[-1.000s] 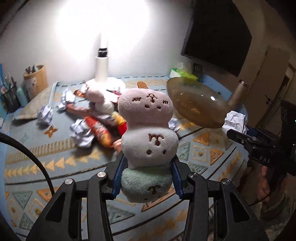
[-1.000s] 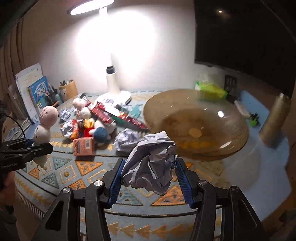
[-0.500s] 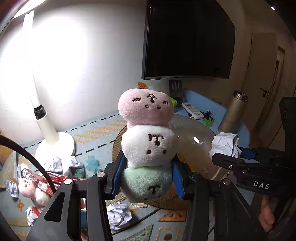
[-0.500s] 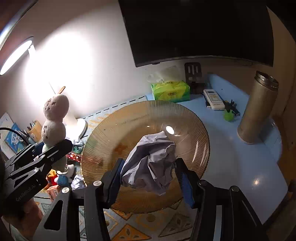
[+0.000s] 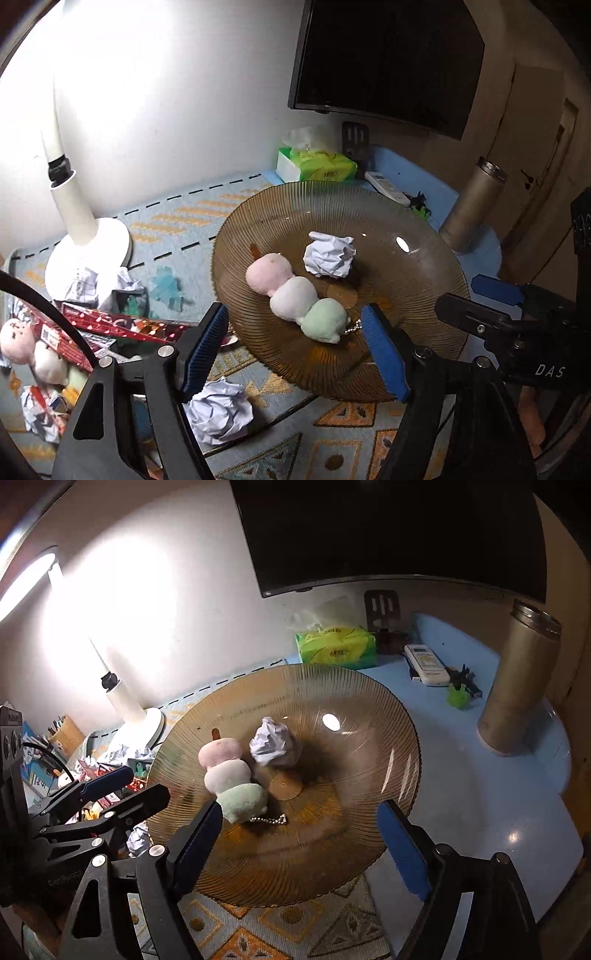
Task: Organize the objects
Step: 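Open both tools to drop the plush and paper into the amber bowl, then move both open tools back over the cluttered rug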
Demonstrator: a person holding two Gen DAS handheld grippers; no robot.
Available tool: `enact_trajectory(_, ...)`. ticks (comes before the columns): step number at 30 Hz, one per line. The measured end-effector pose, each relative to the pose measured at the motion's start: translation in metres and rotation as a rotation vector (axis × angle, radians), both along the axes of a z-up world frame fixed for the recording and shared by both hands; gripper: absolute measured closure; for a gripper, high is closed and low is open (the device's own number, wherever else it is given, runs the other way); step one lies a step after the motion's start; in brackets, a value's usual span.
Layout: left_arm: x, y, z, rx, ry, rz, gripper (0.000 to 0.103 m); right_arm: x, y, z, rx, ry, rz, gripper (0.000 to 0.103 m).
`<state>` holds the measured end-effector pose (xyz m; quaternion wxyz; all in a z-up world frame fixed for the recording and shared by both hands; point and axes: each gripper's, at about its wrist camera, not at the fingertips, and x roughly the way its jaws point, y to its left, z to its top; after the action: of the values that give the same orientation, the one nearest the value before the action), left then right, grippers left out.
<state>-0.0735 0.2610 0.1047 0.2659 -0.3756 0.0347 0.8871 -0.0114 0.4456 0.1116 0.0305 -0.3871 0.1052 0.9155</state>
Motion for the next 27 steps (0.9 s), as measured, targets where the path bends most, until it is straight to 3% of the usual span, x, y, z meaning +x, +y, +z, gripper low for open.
enact_trajectory(3, 0.017, -0.020, 0.002, -0.032, 0.022, 0.079, 0.030, 0.011, -0.020, 0.005, 0.028, 0.026, 0.032, 0.018)
enact_trajectory(7, 0.039, -0.066, -0.008, -0.029, -0.025, 0.198, 0.030, 0.025, -0.054, 0.005, 0.034, 0.054, 0.115, 0.016)
enact_trajectory(12, 0.070, -0.130, -0.023, -0.079, -0.040, 0.371, 0.030, 0.036, -0.108, -0.008, 0.093, 0.064, 0.236, 0.016)
enact_trajectory(16, 0.088, -0.183, -0.047, -0.062, -0.131, 0.486, 0.030, 0.037, -0.151, -0.030, 0.128, 0.045, 0.320, 0.016)
enact_trajectory(23, 0.099, -0.247, -0.072, -0.038, -0.171, 0.605, 0.030, 0.026, -0.199, -0.066, 0.220, 0.025, 0.371, 0.016)
enact_trajectory(27, 0.097, -0.262, -0.081, -0.010, -0.186, 0.624, 0.030, 0.014, -0.196, -0.076, 0.137, -0.012, 0.377, 0.016)
